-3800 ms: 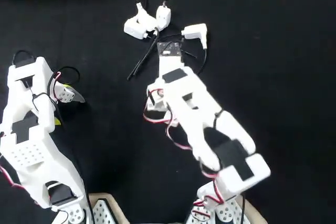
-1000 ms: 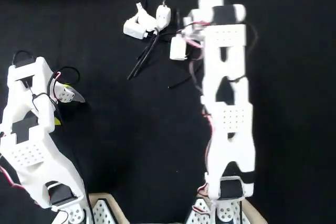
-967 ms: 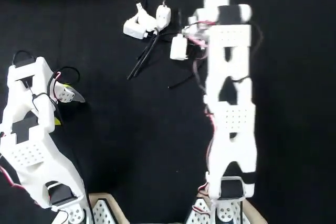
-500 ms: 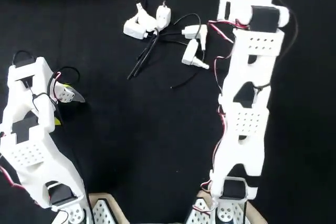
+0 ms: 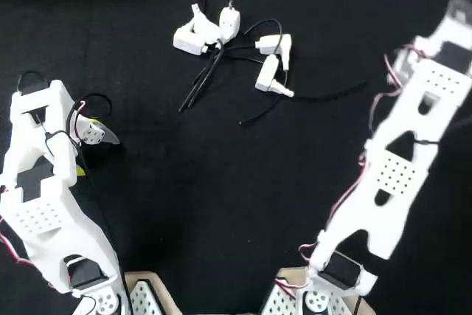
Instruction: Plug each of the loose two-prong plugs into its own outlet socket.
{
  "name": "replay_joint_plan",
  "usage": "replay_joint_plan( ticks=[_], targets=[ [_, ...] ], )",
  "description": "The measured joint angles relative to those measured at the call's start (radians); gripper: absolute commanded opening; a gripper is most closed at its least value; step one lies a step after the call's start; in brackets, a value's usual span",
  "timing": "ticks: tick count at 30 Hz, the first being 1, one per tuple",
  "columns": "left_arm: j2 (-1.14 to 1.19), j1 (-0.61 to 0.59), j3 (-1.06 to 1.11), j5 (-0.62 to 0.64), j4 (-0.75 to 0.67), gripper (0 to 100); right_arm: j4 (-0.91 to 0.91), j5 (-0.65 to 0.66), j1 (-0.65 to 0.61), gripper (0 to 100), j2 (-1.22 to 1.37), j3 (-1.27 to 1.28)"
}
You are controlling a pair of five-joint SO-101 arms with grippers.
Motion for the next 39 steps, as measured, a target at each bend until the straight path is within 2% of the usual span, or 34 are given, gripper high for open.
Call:
replay_joint_plan(
  ticks=[8, 12, 16, 21, 29, 33, 39],
  targets=[
    [0.012, 0.000, 0.000, 0.000, -0.015, 36, 0.000, -0.002, 0.117, 38.2, 0.180, 0.121],
    [0.038, 0.000, 0.000, 0.000, -0.015, 36, -0.002, -0.003, 0.123, 38.2, 0.121, 0.245],
    [0.041, 0.020, -0.005, -0.035, -0.014, 36, -0.002, -0.005, 0.123, 38.2, -0.028, 0.508],
    [0.043, 0.060, -0.017, -0.086, 0.064, 36, -0.005, -0.003, 0.046, 38.2, -0.279, 0.962],
    [-0.049, 0.164, 0.120, -0.086, 0.063, 36, -0.152, -0.002, -0.204, 38.2, -0.646, 1.491],
    [-0.161, 0.184, 0.241, -0.086, -0.008, 36, -0.284, -0.002, -0.293, 38.2, -0.776, 1.711],
    [-0.445, 0.206, 0.546, -0.086, -0.215, 36, -0.539, -0.003, -0.313, 38.2, -0.961, 2.015]
  ],
)
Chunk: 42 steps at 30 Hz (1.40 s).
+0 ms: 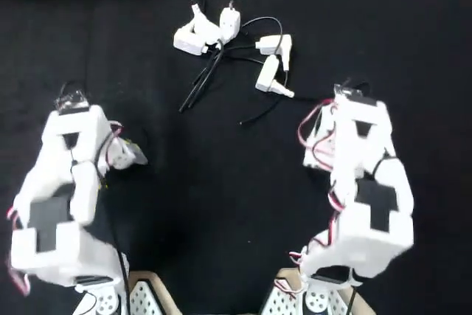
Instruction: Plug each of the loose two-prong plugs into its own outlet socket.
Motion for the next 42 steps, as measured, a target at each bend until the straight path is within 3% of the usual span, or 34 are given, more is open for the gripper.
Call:
replay_joint_plan(
  ticks=[9, 15, 18, 22, 28, 42],
  targets=[
    [-0.578, 0.018, 0.546, -0.018, -0.367, 36, -0.305, 0.000, -0.009, 38.2, -0.319, 0.390],
    [-0.936, 0.061, 0.810, -0.133, -0.477, 19, -0.405, 0.000, -0.083, 38.4, -0.560, 0.609],
    [-1.131, 0.110, 0.918, -0.256, -0.485, 13, -0.460, 0.000, -0.138, 38.5, -0.700, 0.718],
    [-1.422, 0.129, 1.022, -0.296, -0.479, 11, -0.594, 0.041, -0.172, 38.4, -0.887, 0.885],
    [-1.784, 0.084, 1.022, -0.256, -0.233, 11, -0.703, 0.135, -0.173, 38.2, -1.189, 1.092],
    [-1.803, 0.063, 1.022, -0.233, -0.186, 11, -0.284, 0.141, -0.219, 38.2, -1.795, 1.186]
  ],
)
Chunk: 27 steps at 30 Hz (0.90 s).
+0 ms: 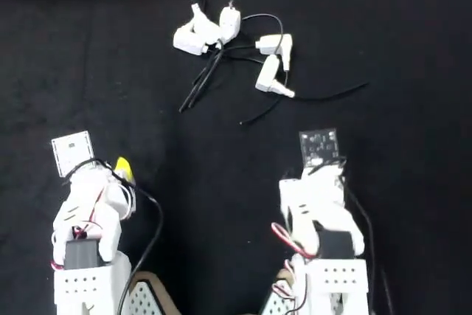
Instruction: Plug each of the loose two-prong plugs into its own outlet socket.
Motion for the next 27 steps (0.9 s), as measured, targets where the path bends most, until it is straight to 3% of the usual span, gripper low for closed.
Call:
replay_joint_plan(
  ticks=[15, 19, 27],
  targets=[
    [0.000, 0.000, 0.000, 0.000, 0.086, 11, 0.252, 0.006, -0.008, 38.4, -0.153, -0.003],
    [0.000, -0.014, 0.000, 0.002, 0.213, 11, 0.256, 0.005, 0.049, 38.3, -0.157, -0.003],
    [0.000, -0.046, 0.000, 0.002, 0.226, 11, 0.265, 0.006, 0.069, 38.2, -0.157, -0.003]
  ],
)
